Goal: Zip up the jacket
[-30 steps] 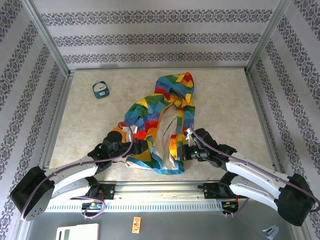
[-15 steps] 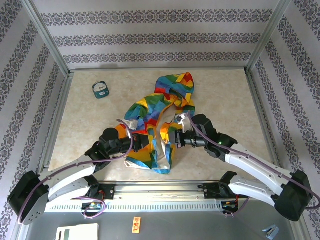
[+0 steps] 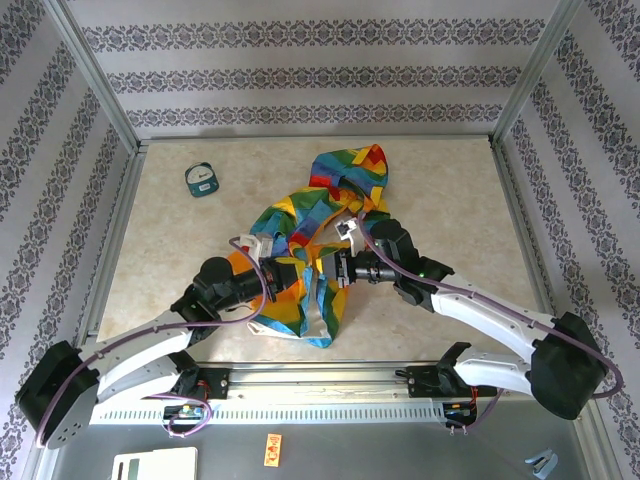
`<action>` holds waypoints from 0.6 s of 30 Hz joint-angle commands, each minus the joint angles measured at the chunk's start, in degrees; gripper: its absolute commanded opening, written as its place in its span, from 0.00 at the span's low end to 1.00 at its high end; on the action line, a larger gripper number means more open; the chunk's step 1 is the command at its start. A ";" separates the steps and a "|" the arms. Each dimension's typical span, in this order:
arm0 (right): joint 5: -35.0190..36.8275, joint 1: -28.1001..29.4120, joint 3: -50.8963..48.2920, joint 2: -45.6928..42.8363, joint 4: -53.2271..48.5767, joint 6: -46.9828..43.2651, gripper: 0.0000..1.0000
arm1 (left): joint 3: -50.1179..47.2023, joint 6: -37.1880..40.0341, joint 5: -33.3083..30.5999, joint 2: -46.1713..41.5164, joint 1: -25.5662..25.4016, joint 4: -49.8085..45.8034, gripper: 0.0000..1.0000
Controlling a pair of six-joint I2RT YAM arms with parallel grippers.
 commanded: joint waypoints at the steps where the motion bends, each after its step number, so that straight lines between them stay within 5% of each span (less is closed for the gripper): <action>1: -2.07 -0.47 1.92 0.36 5.07 -1.61 0.00 | -0.70 1.53 1.92 2.82 0.62 9.29 0.00; 18: -3.57 -0.91 0.74 0.59 8.52 -1.18 0.00 | -3.89 -3.11 5.45 17.14 0.58 31.37 0.00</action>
